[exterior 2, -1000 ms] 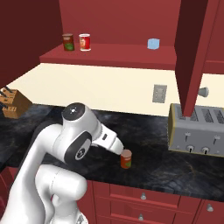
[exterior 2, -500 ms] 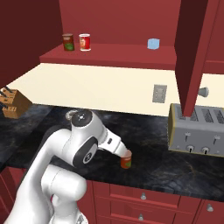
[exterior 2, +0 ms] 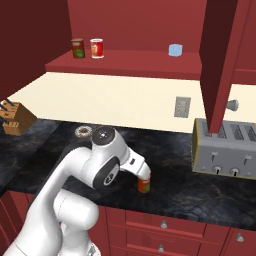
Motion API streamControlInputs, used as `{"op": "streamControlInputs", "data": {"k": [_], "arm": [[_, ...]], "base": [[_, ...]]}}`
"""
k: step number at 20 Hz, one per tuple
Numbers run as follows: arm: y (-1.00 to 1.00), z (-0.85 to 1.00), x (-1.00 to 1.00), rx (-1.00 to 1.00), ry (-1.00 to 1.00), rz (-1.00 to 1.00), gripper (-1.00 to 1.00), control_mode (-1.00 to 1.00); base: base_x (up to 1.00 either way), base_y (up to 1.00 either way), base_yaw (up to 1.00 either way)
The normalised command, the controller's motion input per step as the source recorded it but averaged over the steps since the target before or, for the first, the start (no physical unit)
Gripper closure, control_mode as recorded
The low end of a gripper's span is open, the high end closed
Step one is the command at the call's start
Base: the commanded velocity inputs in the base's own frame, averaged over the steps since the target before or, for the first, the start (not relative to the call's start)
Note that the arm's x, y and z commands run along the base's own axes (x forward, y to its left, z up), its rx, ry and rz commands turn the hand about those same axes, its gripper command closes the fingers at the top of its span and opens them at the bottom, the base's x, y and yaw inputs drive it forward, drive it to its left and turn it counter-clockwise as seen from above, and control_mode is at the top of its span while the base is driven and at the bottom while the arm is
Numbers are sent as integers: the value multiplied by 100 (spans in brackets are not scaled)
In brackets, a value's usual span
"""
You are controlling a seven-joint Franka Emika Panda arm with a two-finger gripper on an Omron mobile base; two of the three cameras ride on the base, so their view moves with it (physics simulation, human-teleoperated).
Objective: Pick the cans from the counter and place them in their designated side in the cabinet.
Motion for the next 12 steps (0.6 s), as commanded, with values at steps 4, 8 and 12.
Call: {"op": "streamControlInputs", "data": {"k": [4, 8, 12], "arm": [[-8, -12, 11, 2, 12, 0, -100, -100], [-9, -15, 7, 1, 3, 0, -100, -100], [-5, -21, 16, 1, 0, 0, -100, -100]], "base": [[0, 0, 0], [0, 0, 0], [0, 0, 0]]}}
